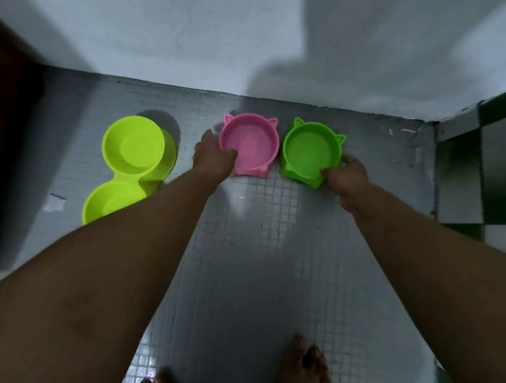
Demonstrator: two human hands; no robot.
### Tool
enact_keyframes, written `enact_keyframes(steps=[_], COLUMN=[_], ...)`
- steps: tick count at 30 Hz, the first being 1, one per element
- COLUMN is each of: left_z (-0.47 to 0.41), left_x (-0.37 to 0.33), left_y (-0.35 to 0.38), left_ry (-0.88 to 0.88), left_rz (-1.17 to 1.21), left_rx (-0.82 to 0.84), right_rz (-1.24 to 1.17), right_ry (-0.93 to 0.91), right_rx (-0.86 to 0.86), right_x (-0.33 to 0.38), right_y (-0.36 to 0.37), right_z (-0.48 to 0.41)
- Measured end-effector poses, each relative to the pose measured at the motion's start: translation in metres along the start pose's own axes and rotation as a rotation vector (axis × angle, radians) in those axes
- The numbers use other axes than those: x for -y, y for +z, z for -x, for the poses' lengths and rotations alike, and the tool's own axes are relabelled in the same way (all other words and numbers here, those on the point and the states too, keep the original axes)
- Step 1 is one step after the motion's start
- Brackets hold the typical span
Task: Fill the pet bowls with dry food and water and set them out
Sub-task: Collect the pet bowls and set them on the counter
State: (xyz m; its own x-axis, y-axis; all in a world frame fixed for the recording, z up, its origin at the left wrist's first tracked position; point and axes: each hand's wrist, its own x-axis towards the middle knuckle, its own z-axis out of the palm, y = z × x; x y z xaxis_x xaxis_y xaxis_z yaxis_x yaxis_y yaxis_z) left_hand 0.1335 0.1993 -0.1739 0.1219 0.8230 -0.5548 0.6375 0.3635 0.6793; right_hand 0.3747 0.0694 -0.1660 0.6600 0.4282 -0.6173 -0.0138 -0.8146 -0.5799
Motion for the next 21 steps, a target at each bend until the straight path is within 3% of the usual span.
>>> enact_keyframes(steps=[4, 13, 21], left_z=[-0.003, -0.006, 0.013], left_x=[-0.003, 0.000, -0.014], left_y=[0.003, 0.000, -0.012], left_ry=[0.007, 0.148, 0.030], left_rz=[0.001, 0.047, 0.199], left_rx=[0.018, 0.017, 0.025], right_rz=[0.024, -0.201, -0.275], right_ry=[-0.025, -0.090, -0.106], right_rx=[-0.055, -0.048, -0.035], right_x=[-0.004, -0.014, -0.002], right_y=[0.004, 0.008, -0.009], right_z=[-0.001, 0.002, 0.025])
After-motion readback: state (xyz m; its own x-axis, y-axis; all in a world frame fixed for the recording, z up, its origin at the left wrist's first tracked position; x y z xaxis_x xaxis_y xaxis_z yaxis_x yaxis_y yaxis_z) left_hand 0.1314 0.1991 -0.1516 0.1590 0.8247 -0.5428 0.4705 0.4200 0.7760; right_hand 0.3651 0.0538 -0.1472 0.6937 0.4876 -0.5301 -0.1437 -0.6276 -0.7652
